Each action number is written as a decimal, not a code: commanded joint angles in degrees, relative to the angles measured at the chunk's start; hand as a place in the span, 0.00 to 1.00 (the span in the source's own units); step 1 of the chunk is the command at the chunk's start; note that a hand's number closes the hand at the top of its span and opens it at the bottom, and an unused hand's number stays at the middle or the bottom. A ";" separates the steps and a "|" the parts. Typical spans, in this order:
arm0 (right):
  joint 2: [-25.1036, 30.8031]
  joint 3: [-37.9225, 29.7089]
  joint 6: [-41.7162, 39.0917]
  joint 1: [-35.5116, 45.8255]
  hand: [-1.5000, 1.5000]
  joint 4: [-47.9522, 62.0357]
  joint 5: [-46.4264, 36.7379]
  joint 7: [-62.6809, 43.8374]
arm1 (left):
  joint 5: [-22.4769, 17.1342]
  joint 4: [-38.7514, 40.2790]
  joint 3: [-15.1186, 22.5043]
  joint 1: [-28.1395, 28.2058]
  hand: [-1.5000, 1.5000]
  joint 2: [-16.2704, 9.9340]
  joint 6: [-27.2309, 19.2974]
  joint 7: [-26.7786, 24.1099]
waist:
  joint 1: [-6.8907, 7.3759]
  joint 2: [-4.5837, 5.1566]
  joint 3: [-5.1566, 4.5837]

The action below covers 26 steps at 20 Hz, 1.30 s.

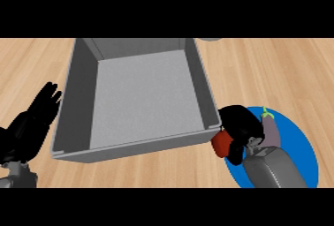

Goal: Pick the bell pepper from the plate and place it in the cardboard box

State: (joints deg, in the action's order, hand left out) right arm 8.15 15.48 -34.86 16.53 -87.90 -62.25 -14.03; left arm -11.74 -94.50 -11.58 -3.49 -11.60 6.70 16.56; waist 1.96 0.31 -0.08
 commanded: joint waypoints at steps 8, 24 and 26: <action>-8.06 1.20 11.11 12.61 1.00 9.42 2.57 -33.01 | 0.21 0.22 3.94 -3.45 0.50 1.18 1.99 0.12 | 7.52 1.66 -0.02; -7.96 9.41 18.74 37.05 1.00 10.54 -0.59 -55.20 | 0.37 6.11 1.69 -11.70 0.50 -1.19 1.89 2.00 | 9.11 0.66 -0.42; -7.97 9.20 18.91 39.53 1.00 10.85 -3.09 -57.64 | -0.17 7.39 0.37 -11.77 0.50 -1.94 2.36 1.97 | 8.68 0.41 -0.59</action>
State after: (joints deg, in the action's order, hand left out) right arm 3.42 24.89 -19.41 46.15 -77.77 -62.31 -61.38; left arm -11.23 -88.18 -16.40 -15.98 -17.27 6.31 17.77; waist 10.27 0.95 0.37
